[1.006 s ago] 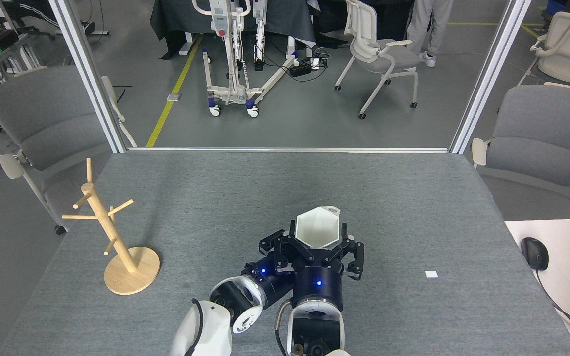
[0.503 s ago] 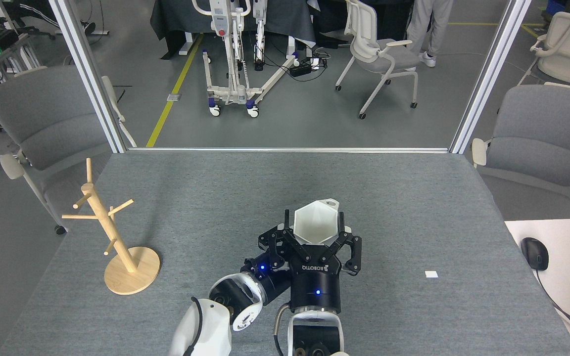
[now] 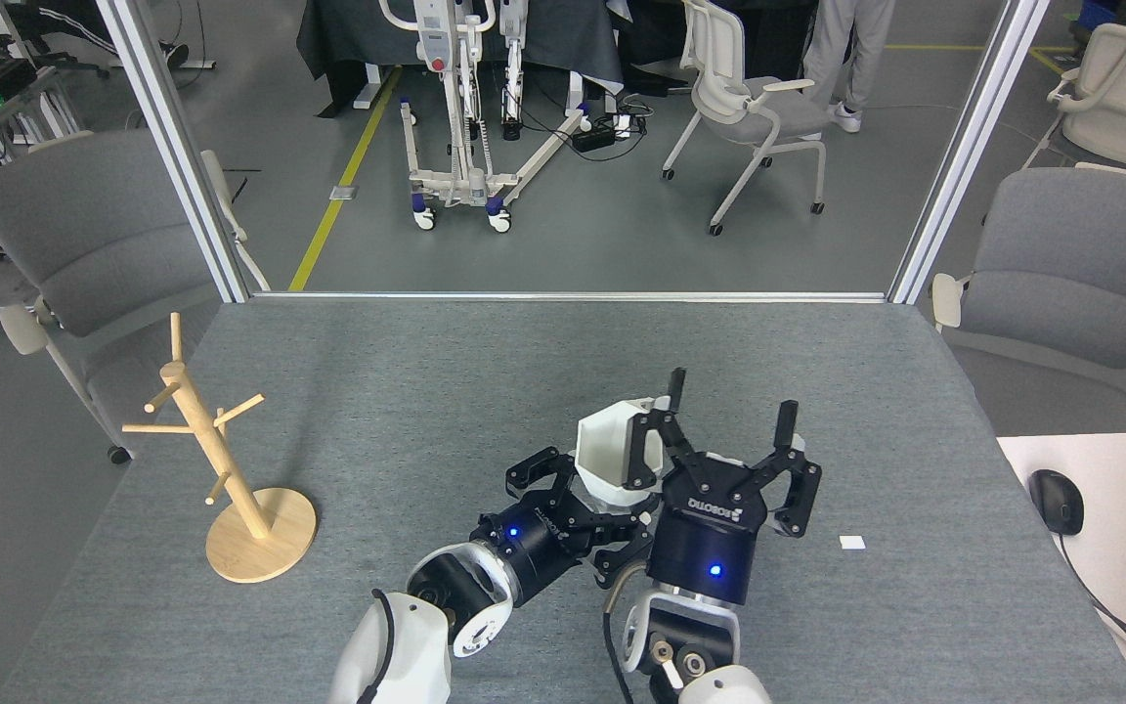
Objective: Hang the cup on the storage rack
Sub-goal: 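Carry the cup with the left gripper beside the wooden mug tree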
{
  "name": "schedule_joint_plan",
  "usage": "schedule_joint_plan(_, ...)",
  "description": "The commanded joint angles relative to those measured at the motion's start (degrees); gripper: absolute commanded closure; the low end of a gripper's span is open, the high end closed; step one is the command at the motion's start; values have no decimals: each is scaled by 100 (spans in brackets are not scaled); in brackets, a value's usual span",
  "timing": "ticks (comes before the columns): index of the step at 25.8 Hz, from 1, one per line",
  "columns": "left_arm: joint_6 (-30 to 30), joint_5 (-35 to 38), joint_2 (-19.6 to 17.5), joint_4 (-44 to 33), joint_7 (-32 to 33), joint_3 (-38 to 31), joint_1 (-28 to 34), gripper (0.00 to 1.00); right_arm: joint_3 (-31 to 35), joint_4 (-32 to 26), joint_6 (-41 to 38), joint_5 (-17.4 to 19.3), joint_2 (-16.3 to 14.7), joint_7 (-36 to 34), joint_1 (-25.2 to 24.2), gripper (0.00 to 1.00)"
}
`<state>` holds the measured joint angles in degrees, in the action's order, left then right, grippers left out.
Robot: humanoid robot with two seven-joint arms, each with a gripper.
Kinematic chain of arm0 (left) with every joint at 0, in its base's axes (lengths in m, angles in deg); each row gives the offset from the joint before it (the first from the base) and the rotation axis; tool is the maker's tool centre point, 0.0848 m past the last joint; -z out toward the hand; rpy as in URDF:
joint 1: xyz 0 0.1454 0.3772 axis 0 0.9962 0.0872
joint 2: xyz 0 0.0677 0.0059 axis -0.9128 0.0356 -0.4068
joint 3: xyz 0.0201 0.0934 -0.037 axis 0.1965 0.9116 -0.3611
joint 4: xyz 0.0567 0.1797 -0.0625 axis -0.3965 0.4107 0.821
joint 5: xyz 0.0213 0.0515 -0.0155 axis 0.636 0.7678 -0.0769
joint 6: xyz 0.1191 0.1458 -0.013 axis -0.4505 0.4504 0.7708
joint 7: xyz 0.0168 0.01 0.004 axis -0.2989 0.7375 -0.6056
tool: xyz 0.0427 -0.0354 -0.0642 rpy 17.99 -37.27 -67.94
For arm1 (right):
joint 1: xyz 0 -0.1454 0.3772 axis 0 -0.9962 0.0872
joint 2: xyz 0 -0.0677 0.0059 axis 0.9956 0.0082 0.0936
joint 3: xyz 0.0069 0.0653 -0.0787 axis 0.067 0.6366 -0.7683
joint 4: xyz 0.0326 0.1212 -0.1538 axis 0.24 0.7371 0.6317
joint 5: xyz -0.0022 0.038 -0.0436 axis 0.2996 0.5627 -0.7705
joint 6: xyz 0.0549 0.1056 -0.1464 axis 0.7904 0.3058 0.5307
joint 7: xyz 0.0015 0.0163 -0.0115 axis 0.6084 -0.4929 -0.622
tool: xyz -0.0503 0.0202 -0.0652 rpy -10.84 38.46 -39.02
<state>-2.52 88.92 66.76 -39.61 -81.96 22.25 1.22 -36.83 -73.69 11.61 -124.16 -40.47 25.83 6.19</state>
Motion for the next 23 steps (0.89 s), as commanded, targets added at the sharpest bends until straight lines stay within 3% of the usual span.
schedule_joint_plan(1,-16,8,-51,-26,-3,5,135,100,1332,-9,-844,799,-53,-98,-50,2)
schedule_joint_plan(3,-25,8,-78,-52,-12,-4,249,100,2080,35,-1873,1169,-290,131,-226,0)
schedule_joint_plan(6,-16,-1,-209,-114,-29,-22,495,100,2774,140,-3314,1099,-729,1326,-542,0)
schedule_joint_plan(9,2,-1,-517,-483,-47,-215,847,100,2818,158,-3499,185,-791,2530,-709,0)
schedule_joint_plan(12,-16,-1,-886,-1133,-64,-584,1357,100,2844,149,-3543,-396,-694,3480,-885,0)
schedule_joint_plan(17,-77,-10,-1572,-2030,-117,-1577,2297,100,2809,17,-3569,-466,-650,3620,-1131,0)
schedule_joint_plan(23,-789,-19,-1624,-2795,-258,-3089,3404,100,2774,17,-3569,-457,-738,3172,-1088,0)
